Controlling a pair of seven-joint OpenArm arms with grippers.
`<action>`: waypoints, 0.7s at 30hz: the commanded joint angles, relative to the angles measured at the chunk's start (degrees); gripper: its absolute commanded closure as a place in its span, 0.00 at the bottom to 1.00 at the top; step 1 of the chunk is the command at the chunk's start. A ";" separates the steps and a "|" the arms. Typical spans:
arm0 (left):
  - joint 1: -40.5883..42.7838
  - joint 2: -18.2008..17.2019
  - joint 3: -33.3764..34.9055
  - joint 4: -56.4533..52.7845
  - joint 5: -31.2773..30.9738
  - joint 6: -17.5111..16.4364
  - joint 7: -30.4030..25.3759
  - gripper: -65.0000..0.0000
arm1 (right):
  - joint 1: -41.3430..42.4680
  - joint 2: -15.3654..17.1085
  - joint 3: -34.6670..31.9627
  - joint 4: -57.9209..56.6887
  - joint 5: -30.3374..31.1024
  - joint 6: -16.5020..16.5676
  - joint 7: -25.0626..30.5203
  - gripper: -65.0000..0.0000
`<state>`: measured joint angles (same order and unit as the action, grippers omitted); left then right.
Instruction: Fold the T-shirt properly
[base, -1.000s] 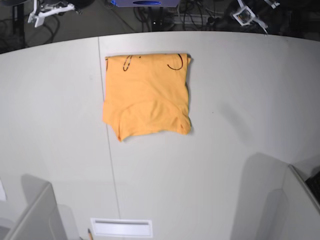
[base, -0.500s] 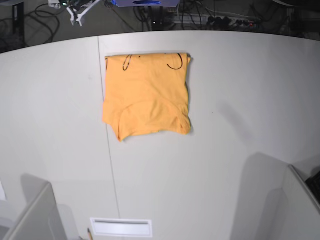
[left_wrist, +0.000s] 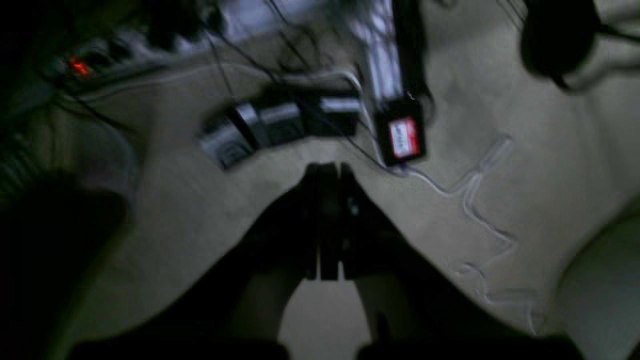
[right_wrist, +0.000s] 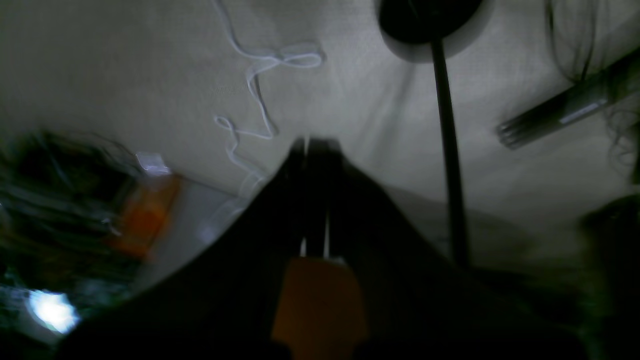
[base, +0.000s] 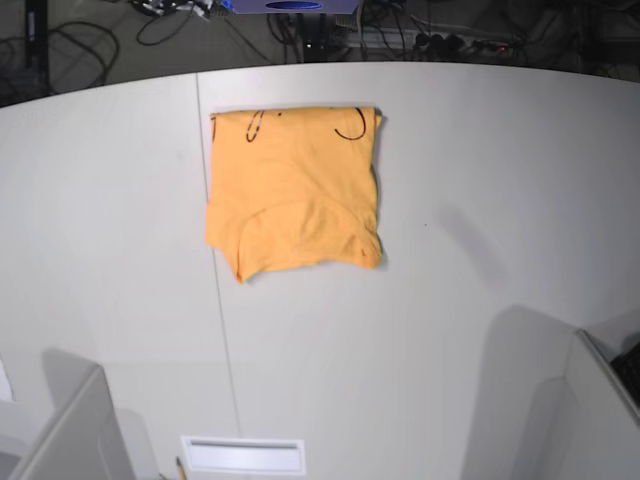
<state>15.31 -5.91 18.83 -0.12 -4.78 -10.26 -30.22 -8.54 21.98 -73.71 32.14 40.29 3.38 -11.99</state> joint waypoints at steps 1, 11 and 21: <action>-0.15 0.86 -0.15 0.12 0.07 0.46 0.72 1.00 | 0.67 0.92 -1.23 -4.14 -0.16 2.03 3.68 1.00; -0.76 2.18 -0.15 1.92 -0.10 0.81 9.07 1.00 | 0.67 -10.07 -1.67 -29.02 -0.07 10.82 31.20 1.00; -1.11 1.82 0.20 2.36 0.16 0.81 8.99 1.00 | 1.46 -9.89 -1.67 -26.82 0.10 10.82 31.20 1.00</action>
<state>13.32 -4.01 18.94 2.42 -4.75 -9.15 -21.17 -7.01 11.68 -75.29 5.28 40.32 13.96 18.92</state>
